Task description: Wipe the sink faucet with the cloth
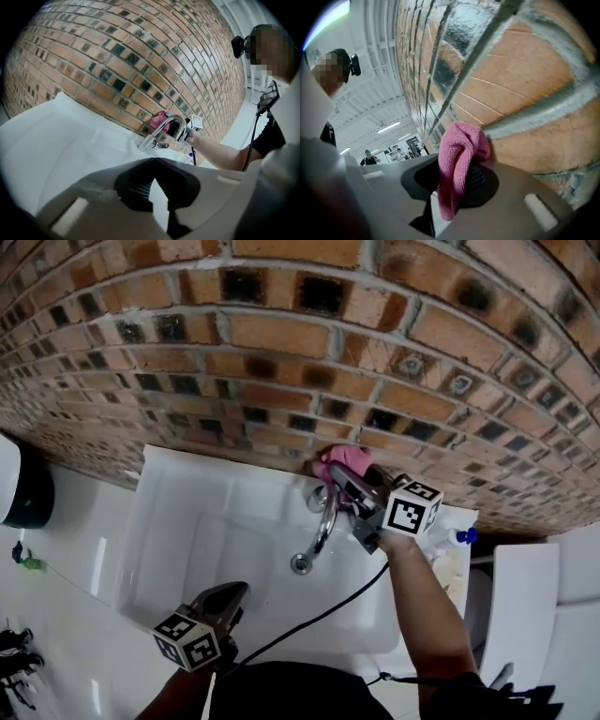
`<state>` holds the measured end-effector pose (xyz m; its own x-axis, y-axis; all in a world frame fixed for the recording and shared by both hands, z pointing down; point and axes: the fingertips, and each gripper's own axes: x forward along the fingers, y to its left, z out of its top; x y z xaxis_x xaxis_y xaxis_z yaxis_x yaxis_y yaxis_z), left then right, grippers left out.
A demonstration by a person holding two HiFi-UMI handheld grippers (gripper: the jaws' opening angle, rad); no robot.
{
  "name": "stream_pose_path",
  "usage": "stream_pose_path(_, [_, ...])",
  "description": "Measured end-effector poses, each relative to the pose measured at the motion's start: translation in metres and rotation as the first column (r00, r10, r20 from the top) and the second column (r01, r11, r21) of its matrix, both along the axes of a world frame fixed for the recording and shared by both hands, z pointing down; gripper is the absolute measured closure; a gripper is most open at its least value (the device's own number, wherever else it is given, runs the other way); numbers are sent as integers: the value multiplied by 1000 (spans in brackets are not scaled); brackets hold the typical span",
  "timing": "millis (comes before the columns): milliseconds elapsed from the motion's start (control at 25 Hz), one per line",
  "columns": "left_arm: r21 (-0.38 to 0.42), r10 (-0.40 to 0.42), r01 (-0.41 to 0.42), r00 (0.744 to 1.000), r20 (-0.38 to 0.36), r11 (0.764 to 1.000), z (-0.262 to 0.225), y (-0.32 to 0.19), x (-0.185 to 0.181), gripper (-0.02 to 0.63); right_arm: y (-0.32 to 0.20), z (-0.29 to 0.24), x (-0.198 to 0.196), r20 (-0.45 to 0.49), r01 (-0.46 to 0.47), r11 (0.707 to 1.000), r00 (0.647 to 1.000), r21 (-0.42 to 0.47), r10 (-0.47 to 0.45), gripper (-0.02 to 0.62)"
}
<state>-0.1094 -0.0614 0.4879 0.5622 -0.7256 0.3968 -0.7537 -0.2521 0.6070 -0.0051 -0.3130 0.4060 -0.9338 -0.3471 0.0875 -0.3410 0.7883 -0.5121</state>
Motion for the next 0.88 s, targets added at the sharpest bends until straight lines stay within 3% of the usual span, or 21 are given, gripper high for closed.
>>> stream_pose_path(320, [33, -2, 2, 1000, -15, 999, -9, 10, -6, 600, 19, -22, -26, -178, 87, 994, 981, 64, -74, 509])
stream_pose_path(880, [87, 39, -38, 999, -16, 995, -23, 32, -6, 600, 63, -56, -22, -192, 84, 981, 980, 175, -49, 510])
